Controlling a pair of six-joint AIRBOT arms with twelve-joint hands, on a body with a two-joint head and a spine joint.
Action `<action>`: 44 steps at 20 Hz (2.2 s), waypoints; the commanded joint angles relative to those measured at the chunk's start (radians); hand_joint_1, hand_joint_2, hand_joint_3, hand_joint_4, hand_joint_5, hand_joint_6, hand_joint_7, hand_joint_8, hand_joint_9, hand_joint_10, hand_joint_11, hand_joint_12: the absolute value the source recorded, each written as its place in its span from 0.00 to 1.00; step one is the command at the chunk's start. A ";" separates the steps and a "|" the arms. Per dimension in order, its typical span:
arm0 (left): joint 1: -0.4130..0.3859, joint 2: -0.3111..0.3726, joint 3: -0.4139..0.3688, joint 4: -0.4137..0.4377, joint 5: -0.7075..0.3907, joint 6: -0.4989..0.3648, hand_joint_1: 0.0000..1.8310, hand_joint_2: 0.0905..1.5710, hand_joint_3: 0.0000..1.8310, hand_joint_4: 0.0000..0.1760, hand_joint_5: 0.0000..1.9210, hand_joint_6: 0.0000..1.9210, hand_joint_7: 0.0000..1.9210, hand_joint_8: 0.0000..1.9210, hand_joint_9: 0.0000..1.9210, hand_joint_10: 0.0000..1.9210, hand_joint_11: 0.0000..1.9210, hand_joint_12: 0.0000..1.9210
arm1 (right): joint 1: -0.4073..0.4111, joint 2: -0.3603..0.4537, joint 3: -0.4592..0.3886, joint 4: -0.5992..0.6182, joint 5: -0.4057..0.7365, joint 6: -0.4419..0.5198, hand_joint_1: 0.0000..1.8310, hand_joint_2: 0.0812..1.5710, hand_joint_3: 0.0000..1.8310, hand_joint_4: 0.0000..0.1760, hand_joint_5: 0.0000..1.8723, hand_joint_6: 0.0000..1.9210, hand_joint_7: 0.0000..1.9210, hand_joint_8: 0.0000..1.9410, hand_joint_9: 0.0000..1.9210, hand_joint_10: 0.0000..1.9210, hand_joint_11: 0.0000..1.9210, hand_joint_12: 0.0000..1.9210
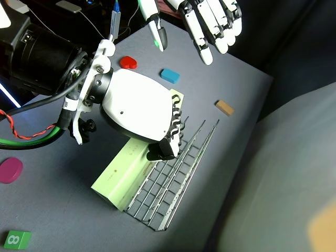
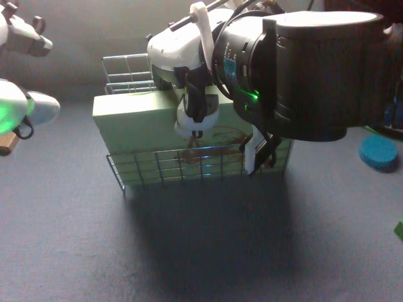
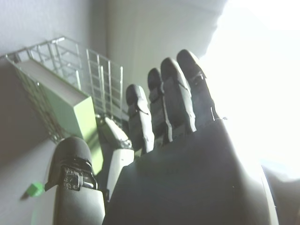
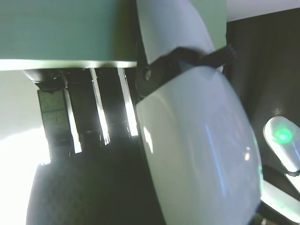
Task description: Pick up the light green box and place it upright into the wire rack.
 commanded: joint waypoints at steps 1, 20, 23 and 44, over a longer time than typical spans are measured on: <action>-0.004 -0.007 -0.006 0.072 -0.037 -0.003 0.06 0.79 0.00 0.52 0.19 0.00 0.15 0.00 0.14 0.00 0.00 0.35 | 0.002 -0.004 0.001 -0.067 0.034 -0.004 0.74 0.75 0.00 0.00 0.38 0.62 0.47 0.62 0.39 0.76 0.36 0.77; 0.088 -0.112 -0.041 0.196 0.009 -0.213 0.01 0.82 0.00 0.52 0.18 0.00 0.15 0.00 0.14 0.00 0.00 0.38 | 0.137 0.257 -0.172 -0.027 0.187 -0.131 0.37 0.63 0.00 0.00 0.23 0.00 0.23 0.00 0.20 0.00 0.03 0.60; 0.090 -0.136 -0.043 0.196 0.021 -0.213 0.01 0.83 0.00 0.52 0.17 0.00 0.14 0.00 0.14 0.00 0.00 0.37 | 0.143 0.390 -0.246 0.070 0.243 -0.233 0.36 0.62 0.00 0.00 0.23 0.00 0.23 0.00 0.20 0.00 0.02 0.60; 0.079 -0.231 -0.049 0.218 0.072 -0.262 0.30 0.89 0.00 0.00 0.67 1.00 0.73 1.00 0.75 1.00 0.82 1.00 | 0.112 0.646 -0.450 0.212 0.423 -0.397 0.38 0.92 0.00 0.97 0.69 1.00 0.77 1.00 0.86 1.00 0.96 1.00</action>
